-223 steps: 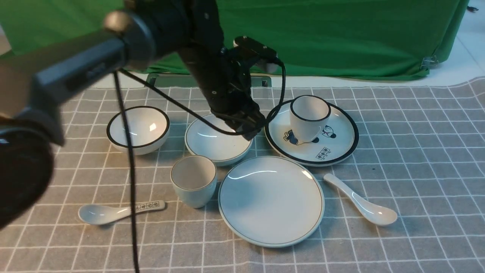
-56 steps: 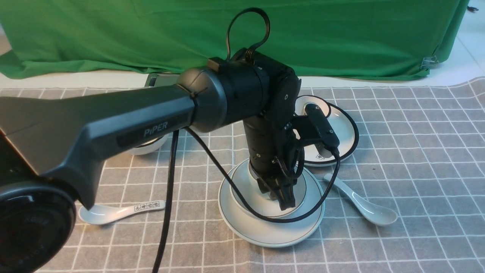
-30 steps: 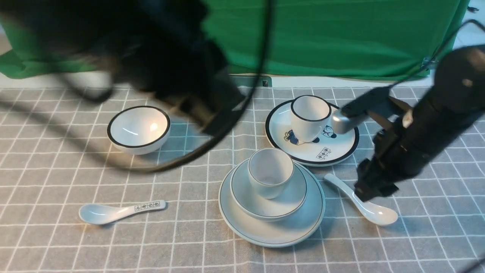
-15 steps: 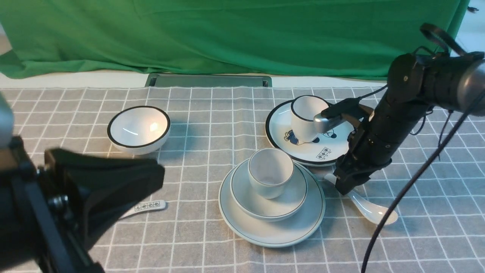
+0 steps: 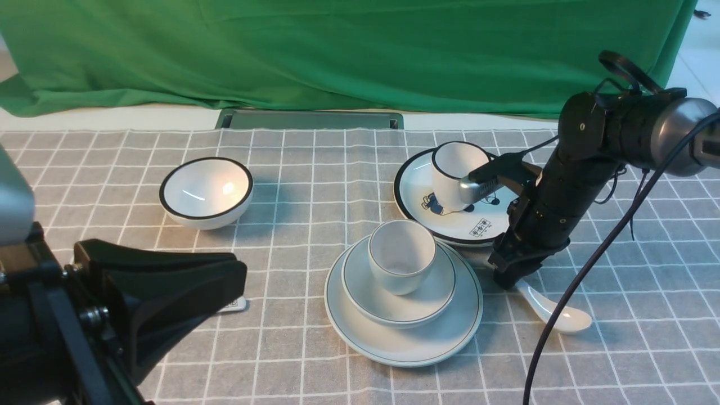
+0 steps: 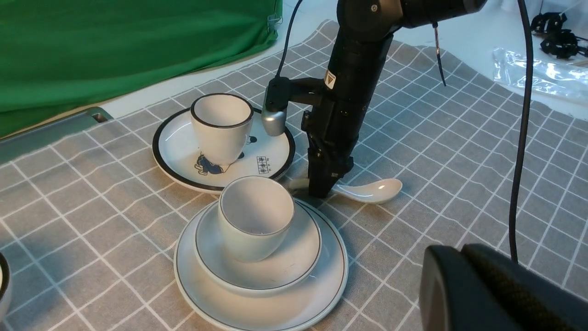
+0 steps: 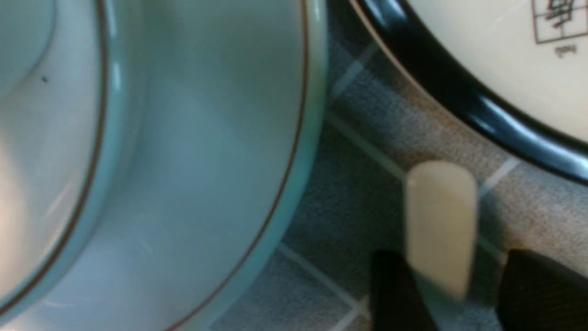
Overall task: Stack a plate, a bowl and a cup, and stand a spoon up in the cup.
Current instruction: Use the right arm to grab a blue soup spoon, then use the right arm to put the blue soup spoon into the blue teacup in the middle
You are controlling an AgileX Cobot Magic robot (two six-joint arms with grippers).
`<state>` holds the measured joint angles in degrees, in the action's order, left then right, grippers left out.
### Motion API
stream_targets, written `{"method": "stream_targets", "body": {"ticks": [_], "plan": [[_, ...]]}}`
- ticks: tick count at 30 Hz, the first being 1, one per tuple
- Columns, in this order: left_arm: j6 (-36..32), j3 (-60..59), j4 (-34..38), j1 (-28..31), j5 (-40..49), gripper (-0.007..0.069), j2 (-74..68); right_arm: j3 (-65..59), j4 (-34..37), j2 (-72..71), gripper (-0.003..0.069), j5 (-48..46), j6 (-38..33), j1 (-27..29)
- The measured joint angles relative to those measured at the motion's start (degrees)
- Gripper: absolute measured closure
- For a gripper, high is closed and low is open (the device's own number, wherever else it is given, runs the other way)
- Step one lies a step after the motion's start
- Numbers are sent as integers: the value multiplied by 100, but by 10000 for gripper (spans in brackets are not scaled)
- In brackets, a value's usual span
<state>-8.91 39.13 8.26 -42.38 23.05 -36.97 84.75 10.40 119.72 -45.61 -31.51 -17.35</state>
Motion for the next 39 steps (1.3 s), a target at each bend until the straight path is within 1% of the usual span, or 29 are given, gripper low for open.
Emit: {"method": "stream_targets", "body": {"ticks": [1, 2, 4, 8, 10, 12, 15, 17, 18, 21, 22, 23, 25, 26, 27, 29, 31, 32, 33, 34, 35, 36, 39], "plan": [[0, 0, 0, 0, 0, 615, 0, 11, -7, 6, 389, -29, 34, 0], [0, 0, 0, 0, 0, 615, 0, 11, -7, 6, 463, -96, 99, 0], [11, 0, 0, 0, 0, 615, 0, 11, 4, 6, 494, -208, 171, 0], [6, 0, 0, 0, 11, 615, 0, -164, 2, -192, 487, -531, 349, 0], [0, 0, 0, 0, 40, 615, 0, -493, -15, -686, 487, -507, 452, 0], [-5, 0, 0, 0, 41, 615, 0, -823, -20, -1311, 487, -339, 559, 0], [-5, 0, 0, 0, 41, 615, 0, -1484, 31, -2327, 487, 270, 727, 0], [-5, 0, 0, 0, 41, 615, 0, -1998, 251, -3012, 487, 801, 766, -23], [-5, 0, 0, 0, 41, 615, 0, -2324, 411, -3332, 487, 1276, 766, -57], [-5, 0, 0, 0, 23, 615, 0, -2998, 1106, -4147, 487, 2469, 544, -310], [-5, 0, 0, 0, 19, 615, 0, -3310, 1423, -4434, 487, 3283, 450, -541], [-5, 0, -19, 0, 14, 615, 0, -3571, 1616, -4625, 487, 3875, 383, -823], [-5, 0, -44, 0, 0, 615, 0, -3887, 1761, -4749, 487, 5026, 356, -1313], [-5, 0, -50, 0, 0, 615, 0, -4024, 1780, -4743, 487, 5605, 356, -1602], [-5, 0, -50, 0, 0, 615, 0, -4072, 1789, -4732, 487, 5715, 356, -1717], [-5, 0, -83, 0, 0, 615, 0, -4261, 1799, -4483, 487, 7050, 356, -2422], [-5, 0, -89, 0, 0, 615, 0, -4287, 1722, -4244, 487, 7791, 383, -2722], [-5, 0, -89, 0, 0, 615, 0, -4287, 1709, -4182, 487, 7962, 400, -2776], [-5, 0, -89, 0, 0, 615, 0, -4294, 1445, -3889, 487, 8609, 657, -2927], [-5, 0, -95, 0, 0, 615, 0, -4294, 1257, -3731, 487, 8876, 873, -2957], [-7, 0, -103, 0, 0, 615, 0, -4294, 1223, -3700, 487, 8973, 920, -2959], [-33, 0, -108, 0, 0, 615, 0, -4301, 923, -3425, 487, 9303, 1303, -2973], [-69, 0, -109, 0, 0, 615, 0, -4307, 689, -3095, 487, 9700, 1630, -2973]]}}
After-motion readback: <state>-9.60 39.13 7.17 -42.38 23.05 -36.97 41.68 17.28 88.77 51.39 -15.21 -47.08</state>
